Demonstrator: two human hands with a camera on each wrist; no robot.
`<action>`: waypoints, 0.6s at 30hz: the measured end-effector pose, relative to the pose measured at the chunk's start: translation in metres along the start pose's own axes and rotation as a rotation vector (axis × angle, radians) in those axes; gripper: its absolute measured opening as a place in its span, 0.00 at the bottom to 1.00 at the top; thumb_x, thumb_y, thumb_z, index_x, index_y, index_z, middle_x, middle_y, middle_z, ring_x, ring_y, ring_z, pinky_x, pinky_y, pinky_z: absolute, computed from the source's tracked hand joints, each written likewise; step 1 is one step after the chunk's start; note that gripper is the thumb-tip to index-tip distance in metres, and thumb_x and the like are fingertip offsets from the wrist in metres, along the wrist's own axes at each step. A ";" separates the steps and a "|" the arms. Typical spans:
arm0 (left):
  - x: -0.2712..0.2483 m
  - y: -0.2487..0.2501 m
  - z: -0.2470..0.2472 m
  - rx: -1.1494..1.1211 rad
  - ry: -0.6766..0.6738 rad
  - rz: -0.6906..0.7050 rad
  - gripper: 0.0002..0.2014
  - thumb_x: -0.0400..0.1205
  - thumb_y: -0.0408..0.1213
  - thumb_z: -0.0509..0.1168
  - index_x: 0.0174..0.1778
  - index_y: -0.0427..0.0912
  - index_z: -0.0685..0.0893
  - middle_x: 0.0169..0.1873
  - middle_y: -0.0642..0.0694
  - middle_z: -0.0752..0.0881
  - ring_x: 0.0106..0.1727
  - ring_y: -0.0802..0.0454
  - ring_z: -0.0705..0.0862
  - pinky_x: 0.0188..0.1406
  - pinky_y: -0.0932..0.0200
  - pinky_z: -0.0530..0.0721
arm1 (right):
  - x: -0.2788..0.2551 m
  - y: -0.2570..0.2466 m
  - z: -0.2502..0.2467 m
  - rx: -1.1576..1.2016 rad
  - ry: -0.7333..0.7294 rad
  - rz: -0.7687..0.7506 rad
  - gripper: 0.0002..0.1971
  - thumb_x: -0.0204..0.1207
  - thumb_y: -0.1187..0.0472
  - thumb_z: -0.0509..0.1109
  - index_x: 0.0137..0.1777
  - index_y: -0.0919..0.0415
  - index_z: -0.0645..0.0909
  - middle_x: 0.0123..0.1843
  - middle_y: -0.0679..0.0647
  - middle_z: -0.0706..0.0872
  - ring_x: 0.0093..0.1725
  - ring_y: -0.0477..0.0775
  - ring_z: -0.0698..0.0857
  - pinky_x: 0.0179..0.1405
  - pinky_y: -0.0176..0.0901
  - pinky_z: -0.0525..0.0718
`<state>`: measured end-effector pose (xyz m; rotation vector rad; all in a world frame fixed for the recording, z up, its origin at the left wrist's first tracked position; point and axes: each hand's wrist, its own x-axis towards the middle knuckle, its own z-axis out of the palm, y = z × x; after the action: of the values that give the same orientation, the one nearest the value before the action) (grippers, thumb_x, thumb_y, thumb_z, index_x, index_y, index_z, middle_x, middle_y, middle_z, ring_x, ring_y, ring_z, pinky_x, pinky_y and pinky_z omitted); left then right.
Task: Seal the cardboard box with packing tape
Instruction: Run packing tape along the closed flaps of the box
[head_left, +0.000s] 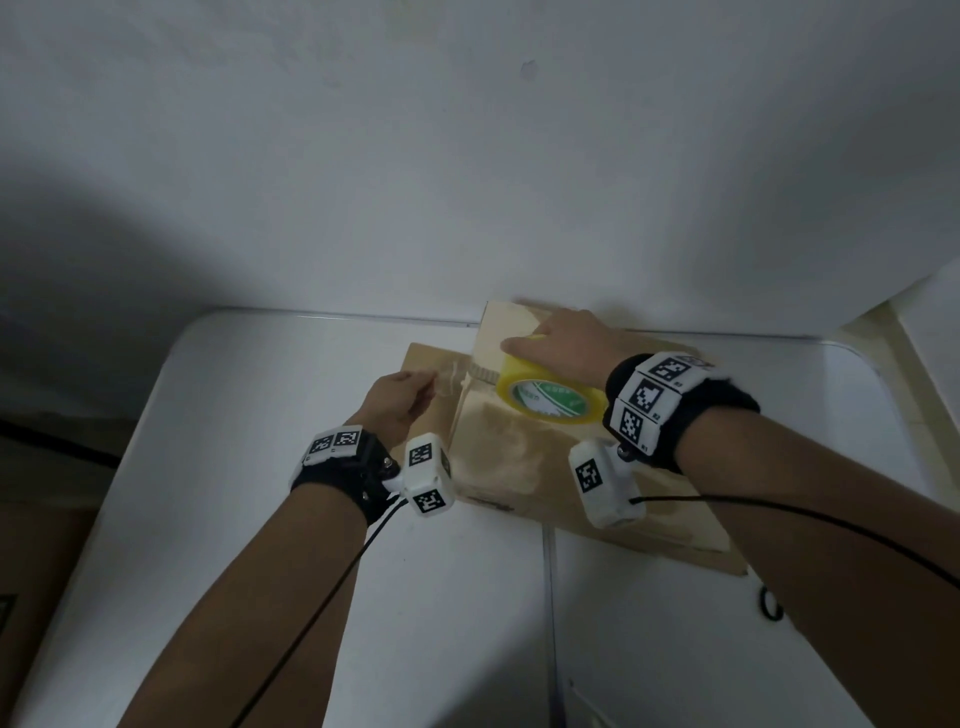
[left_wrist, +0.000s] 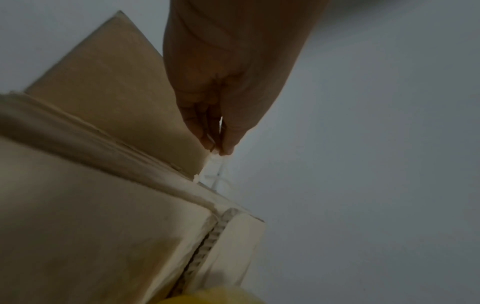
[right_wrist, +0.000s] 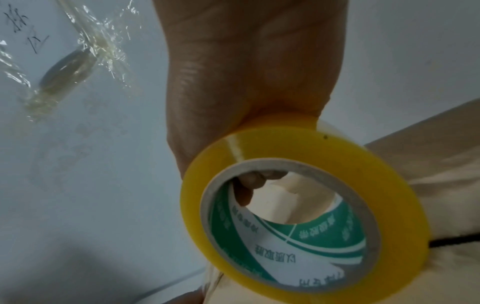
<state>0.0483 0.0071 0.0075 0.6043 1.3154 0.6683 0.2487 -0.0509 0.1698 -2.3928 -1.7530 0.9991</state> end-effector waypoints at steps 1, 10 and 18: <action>0.002 -0.001 0.003 0.019 0.004 0.000 0.08 0.83 0.32 0.66 0.37 0.38 0.82 0.24 0.49 0.84 0.27 0.60 0.81 0.28 0.72 0.81 | 0.000 0.001 0.000 0.011 0.006 0.001 0.33 0.76 0.37 0.63 0.74 0.59 0.74 0.75 0.56 0.76 0.71 0.57 0.77 0.56 0.42 0.70; -0.002 -0.009 0.034 0.165 -0.110 -0.108 0.05 0.86 0.36 0.63 0.48 0.38 0.79 0.36 0.43 0.82 0.33 0.52 0.79 0.28 0.61 0.81 | -0.003 0.002 0.003 0.055 0.014 -0.002 0.33 0.76 0.37 0.63 0.71 0.61 0.77 0.72 0.57 0.79 0.67 0.58 0.80 0.62 0.46 0.76; -0.007 -0.027 0.027 0.540 -0.189 -0.170 0.14 0.83 0.33 0.62 0.59 0.27 0.84 0.56 0.28 0.87 0.46 0.40 0.84 0.46 0.48 0.80 | 0.000 0.003 0.003 0.064 0.005 0.003 0.32 0.77 0.38 0.63 0.69 0.63 0.77 0.70 0.58 0.80 0.65 0.60 0.80 0.62 0.48 0.77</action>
<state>0.0767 -0.0173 -0.0032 0.9527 1.3522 0.1033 0.2501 -0.0535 0.1664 -2.3581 -1.6899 1.0314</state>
